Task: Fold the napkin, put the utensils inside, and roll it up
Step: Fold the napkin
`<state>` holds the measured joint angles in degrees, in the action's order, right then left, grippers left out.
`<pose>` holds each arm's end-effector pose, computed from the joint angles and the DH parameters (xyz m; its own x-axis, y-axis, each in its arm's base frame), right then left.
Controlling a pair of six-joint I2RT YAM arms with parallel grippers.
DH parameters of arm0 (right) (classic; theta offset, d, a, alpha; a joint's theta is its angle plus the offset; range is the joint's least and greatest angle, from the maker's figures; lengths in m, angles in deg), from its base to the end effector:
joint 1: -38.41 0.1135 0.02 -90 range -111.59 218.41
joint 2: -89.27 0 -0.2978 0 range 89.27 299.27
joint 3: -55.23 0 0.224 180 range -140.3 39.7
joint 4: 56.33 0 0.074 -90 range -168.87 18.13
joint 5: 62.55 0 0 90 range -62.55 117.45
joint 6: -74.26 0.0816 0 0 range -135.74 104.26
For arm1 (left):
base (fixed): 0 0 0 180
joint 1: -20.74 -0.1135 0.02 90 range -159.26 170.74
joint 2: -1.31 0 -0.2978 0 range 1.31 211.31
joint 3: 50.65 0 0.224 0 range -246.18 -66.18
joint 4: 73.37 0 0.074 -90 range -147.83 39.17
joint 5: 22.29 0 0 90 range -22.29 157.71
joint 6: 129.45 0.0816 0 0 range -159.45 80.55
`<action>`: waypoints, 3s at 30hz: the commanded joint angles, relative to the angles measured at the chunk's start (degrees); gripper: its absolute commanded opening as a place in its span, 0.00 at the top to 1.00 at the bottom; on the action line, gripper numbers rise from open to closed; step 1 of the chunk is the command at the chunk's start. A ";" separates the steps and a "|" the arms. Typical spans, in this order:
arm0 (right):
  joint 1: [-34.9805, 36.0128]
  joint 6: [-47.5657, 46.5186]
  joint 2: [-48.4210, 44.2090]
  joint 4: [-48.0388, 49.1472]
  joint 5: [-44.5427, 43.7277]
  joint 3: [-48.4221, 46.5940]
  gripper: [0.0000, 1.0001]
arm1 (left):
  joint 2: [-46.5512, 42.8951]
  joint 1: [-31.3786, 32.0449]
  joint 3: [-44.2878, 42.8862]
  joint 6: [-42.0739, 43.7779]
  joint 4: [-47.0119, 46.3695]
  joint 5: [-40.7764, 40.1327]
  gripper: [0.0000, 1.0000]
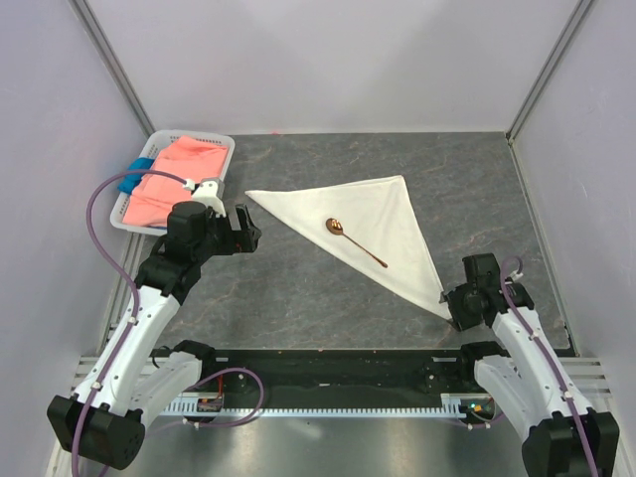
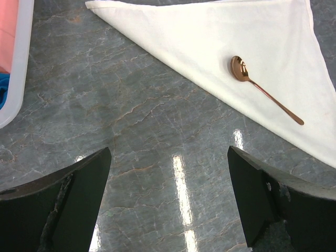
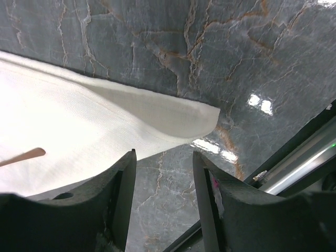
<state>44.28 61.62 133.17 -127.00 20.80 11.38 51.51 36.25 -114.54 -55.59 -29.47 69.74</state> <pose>0.0812 -0.0012 0.1734 -0.2675 0.9468 -0.1789 0.9023 0.3113 0.2983 0.1741 -0.0513 0.3170 -0.5482 -0.1362 -0.8252 0.1503 0.9546 -0.2574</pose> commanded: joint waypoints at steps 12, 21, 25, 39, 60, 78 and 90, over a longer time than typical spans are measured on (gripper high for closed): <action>-1.74 1.30 3.03 -0.24 -0.73 -0.25 0.44 | -0.80 0.14 -0.33 -0.91 -1.38 1.14 0.00; -1.74 2.27 5.32 0.99 -1.43 -0.07 0.44 | -0.97 0.14 -0.33 -0.91 -1.38 1.05 0.00; -1.74 2.27 7.16 2.75 -0.73 1.50 0.45 | -0.89 0.14 -0.33 -0.91 -1.38 1.05 0.00; -1.74 4.46 8.75 7.14 -1.08 5.90 0.51 | -0.89 0.14 -0.33 -0.91 -1.38 1.05 0.00; -1.74 -2.46 8.57 7.50 -12.58 -0.42 0.96 | -0.80 0.14 -0.33 -0.82 -1.38 1.58 0.00; 6.16 -14.34 12.78 18.29 -19.87 -10.00 1.00 | -0.19 0.14 -0.33 -1.00 -1.55 2.02 0.00; 25.32 -22.86 30.53 33.15 -23.05 -22.56 1.00 | 0.43 0.05 -0.25 -1.00 -1.73 2.02 0.00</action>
<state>66.07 42.69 158.92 -101.62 -0.97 -7.46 51.66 36.25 -114.54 -55.59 -29.52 71.07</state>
